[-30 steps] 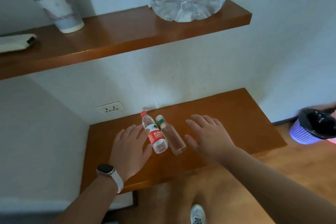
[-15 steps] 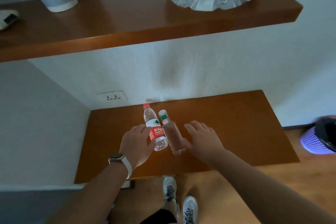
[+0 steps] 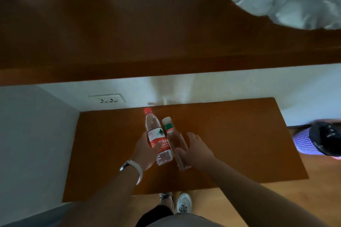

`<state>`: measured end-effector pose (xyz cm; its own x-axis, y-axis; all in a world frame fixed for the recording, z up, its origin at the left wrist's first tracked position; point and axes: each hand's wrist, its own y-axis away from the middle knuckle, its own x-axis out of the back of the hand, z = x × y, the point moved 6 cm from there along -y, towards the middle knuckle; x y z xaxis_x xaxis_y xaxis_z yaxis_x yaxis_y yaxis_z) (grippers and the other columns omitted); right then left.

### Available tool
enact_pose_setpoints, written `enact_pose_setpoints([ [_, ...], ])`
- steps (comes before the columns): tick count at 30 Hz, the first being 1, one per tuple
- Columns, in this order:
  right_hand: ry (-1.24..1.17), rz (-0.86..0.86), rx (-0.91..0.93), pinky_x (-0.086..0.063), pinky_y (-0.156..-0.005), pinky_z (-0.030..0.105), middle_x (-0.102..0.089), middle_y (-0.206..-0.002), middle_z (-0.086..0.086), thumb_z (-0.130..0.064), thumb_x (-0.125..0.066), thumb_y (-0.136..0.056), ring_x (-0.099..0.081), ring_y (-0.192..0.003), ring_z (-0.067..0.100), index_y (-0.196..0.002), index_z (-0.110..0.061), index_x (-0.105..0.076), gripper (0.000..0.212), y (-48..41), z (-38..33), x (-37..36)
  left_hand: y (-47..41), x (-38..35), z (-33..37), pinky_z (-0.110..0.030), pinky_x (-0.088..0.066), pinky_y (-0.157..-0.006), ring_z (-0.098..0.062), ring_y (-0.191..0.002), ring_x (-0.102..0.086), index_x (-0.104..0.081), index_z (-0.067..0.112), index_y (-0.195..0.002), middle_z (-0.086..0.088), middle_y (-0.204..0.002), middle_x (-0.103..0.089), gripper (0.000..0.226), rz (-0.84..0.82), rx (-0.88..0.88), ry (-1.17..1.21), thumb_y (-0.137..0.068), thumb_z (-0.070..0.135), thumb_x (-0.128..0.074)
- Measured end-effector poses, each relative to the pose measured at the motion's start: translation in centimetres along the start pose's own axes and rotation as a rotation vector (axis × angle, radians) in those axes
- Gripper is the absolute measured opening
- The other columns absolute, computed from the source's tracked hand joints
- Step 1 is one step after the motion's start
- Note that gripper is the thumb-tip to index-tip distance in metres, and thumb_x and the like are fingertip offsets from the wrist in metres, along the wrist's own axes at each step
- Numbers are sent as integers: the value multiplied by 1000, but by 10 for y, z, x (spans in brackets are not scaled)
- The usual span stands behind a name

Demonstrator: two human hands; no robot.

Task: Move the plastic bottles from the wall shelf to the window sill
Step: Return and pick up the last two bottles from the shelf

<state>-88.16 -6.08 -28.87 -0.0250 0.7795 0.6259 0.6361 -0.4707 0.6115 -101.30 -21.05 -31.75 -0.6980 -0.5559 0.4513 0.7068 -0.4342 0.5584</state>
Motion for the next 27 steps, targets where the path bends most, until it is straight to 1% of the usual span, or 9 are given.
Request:
enact_pose_setpoints([
  [3,-31,-28,-36,-50,-99,44,-44,-141,3,-56,-66,-84,-53,-122,23,-147,-22,-30,80,-12,0,-6,-13,-4,-4,-23,-55,-65,-10,-90,-68,-52,19,-128,2,-113,-68,43,-15,60,124,-92,34,-71],
  [5,-34,-43,-53,-51,-98,42,-46,-137,2,-55,-68,-83,-54,-119,22,-146,-23,-31,80,-16,0,-10,-18,-7,-3,-22,-55,-62,-12,-91,-70,-51,20,-127,0,-115,-69,45,-32,107,201,-91,35,-72],
  [8,-21,-57,-71,-52,-97,40,-47,-136,1,-57,-70,-80,-55,-116,20,-145,-24,-31,83,-19,-1,-14,-23,-6,-4,-29,-60,-68,-17,-91,-72,-51,20,-124,-2,-112,-69,47,-32,169,236,-88,37,-76],
  [12,-34,-67,-95,-53,-93,36,-50,-133,0,-53,-74,-79,-57,-113,19,-143,-24,-33,81,-25,-2,-17,-29,-8,-12,-40,-62,-78,-18,-86,-73,-55,18,-118,-1,-104,-72,48,-50,248,193,-84,43,-78],
  [17,-57,-63,-126,-54,-92,37,-55,-129,0,-51,-75,-79,-60,-111,18,-140,-24,-37,77,-30,-1,-24,-32,-10,-10,-37,-60,-71,-19,-82,-71,-51,17,-115,-4,-99,-69,44,-48,284,227,-85,35,-79],
  [19,-62,-55,-144,-55,-89,36,-57,-125,-1,-51,-75,-79,-61,-106,16,-137,-23,-40,73,-31,1,-25,-33,-10,-11,-40,-61,-74,-21,-82,-71,-51,17,-114,-3,-97,-68,45,-45,288,228,-84,34,-79],
  [21,-84,-48,-159,-57,-84,34,-59,-119,-3,-52,-75,-77,-62,-100,15,-132,-23,-43,69,-32,2,-26,-33,-10,-12,-41,-61,-76,-21,-82,-71,-50,17,-114,-4,-97,-68,44,-49,283,233,-84,33,-79],
  [25,-150,-27,-170,-56,-67,25,-59,-106,-7,-55,-72,-79,-63,-86,9,-123,-23,-46,61,-26,2,-26,-32,-7,-15,-35,-59,-66,-20,-82,-71,-51,17,-115,-3,-98,-68,43,-56,249,221,-86,33,-78],
  [27,-167,-26,-160,-53,-63,22,-59,-101,-9,-53,-71,-81,-62,-83,6,-122,-23,-46,57,-22,2,-26,-31,-5,-18,-37,-60,-70,-21,-84,-71,-52,16,-115,-4,-101,-69,42,-61,225,233,-86,33,-77],
])
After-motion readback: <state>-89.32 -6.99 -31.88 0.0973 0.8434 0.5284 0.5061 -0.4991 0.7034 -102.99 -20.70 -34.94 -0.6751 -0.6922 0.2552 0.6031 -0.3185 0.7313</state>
